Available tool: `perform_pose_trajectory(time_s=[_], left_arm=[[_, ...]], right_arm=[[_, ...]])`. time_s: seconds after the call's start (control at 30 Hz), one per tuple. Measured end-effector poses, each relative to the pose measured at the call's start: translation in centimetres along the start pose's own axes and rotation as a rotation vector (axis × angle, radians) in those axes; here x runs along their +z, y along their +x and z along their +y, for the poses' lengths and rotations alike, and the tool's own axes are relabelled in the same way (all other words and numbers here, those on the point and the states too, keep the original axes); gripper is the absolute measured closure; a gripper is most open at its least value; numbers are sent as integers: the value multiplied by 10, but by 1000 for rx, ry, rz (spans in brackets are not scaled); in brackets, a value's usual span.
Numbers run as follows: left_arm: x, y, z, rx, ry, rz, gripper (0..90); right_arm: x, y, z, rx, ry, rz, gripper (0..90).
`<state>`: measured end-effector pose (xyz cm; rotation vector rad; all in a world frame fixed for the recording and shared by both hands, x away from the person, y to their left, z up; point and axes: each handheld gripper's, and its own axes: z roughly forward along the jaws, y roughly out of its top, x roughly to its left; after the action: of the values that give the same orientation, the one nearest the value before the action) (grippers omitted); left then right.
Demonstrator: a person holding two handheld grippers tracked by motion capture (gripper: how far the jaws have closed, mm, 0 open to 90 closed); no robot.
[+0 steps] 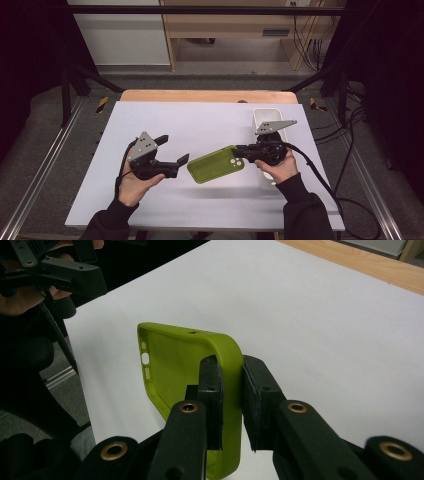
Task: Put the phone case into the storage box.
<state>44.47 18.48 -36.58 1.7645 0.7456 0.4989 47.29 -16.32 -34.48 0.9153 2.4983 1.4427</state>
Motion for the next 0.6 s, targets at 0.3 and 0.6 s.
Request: perform_pose_trajectory(time_s=[0.3,0.6], left_arm=[[-6,20,-12,-39,6,33,19],[-10,35,-26,-54,-1,35,8]], right_arm=[[-9,-1,2,-21,-11,-26,801],[-20,-1,6,-41,-22,-59,801]])
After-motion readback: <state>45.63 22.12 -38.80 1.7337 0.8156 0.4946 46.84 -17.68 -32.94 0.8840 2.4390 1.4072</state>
